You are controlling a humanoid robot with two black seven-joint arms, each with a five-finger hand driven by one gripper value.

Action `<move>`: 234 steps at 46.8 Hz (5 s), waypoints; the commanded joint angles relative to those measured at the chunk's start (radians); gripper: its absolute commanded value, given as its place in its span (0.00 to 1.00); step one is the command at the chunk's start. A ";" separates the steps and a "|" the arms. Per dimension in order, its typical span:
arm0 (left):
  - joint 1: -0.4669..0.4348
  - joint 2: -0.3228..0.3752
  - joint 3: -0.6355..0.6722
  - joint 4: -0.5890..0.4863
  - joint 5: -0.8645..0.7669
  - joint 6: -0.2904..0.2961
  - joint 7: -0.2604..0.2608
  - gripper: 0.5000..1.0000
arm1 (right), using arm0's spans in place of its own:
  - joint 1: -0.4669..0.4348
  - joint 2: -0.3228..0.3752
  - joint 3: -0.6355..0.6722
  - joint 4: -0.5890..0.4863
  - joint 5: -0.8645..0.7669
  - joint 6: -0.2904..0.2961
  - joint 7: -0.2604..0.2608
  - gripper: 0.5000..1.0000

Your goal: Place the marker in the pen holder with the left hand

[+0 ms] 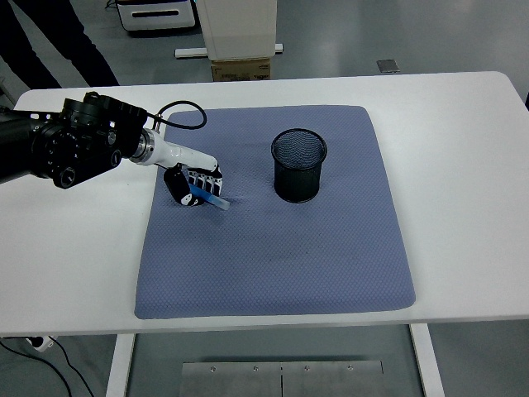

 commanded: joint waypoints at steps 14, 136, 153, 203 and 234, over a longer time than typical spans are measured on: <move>0.000 0.001 -0.005 0.000 -0.002 0.000 0.000 0.16 | 0.000 0.000 0.000 0.001 0.000 0.001 0.000 1.00; -0.029 0.009 -0.051 0.000 0.075 0.089 -0.052 0.00 | 0.000 0.000 0.000 0.001 0.000 0.001 0.000 1.00; -0.040 0.011 -0.072 0.005 0.057 0.098 -0.063 0.00 | 0.000 0.000 0.000 0.000 0.000 0.001 0.000 1.00; -0.084 -0.034 -0.268 -0.002 -0.069 0.081 -0.074 0.00 | 0.000 0.000 0.000 0.000 0.000 0.001 0.000 1.00; -0.075 -0.135 -0.311 -0.002 -0.391 0.066 -0.084 0.00 | 0.000 0.000 0.000 0.001 0.000 -0.001 0.000 1.00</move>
